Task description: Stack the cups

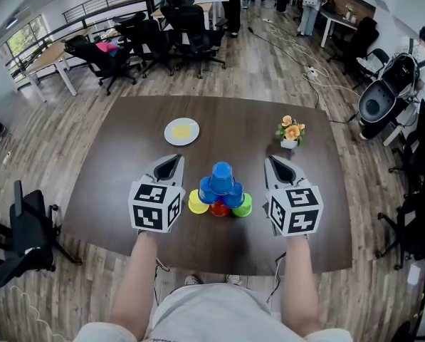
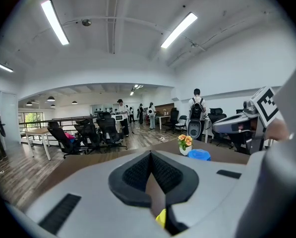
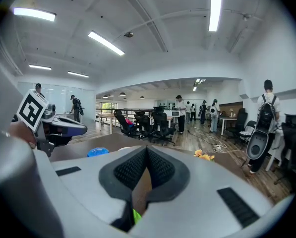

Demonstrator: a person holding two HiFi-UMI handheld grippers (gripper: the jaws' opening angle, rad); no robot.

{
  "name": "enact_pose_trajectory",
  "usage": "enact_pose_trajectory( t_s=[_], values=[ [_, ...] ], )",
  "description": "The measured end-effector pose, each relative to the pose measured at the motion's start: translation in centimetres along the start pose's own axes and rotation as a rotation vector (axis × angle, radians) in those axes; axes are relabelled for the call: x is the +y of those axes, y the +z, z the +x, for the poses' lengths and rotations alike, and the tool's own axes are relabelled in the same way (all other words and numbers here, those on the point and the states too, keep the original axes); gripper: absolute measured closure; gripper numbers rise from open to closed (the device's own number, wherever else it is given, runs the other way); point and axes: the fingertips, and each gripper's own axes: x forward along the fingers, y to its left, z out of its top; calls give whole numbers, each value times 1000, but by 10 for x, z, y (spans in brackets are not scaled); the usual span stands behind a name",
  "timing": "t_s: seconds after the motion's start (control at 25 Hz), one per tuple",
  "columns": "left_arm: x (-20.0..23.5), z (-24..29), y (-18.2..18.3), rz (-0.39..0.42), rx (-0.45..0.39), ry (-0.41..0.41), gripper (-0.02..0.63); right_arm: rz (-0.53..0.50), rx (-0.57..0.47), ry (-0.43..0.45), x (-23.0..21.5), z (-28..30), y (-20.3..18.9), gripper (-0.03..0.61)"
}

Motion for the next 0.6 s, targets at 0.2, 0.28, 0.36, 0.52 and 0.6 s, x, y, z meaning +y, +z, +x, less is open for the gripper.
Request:
enact_pose_trajectory(
  t_s=[0.2,0.28,0.36,0.52,0.6],
  values=[
    [-3,3,0,-4,3,-1,618,13,-8,1,-4,-1,-1,575],
    [-5,3,0,-7,4,-4,618,13,-4,2,-5,-2,-1,575],
    [-7,3,-1,-9,6,-5,618,11,0,4,-5,-3,-2,575],
    [-8,2,-6,-13,14,-4,617,3,9,11,-4,-4,-6,575],
    [-9,1,-9,-14,18,-4,618,2,11,14,-3,-4,-8,575]
  ],
)
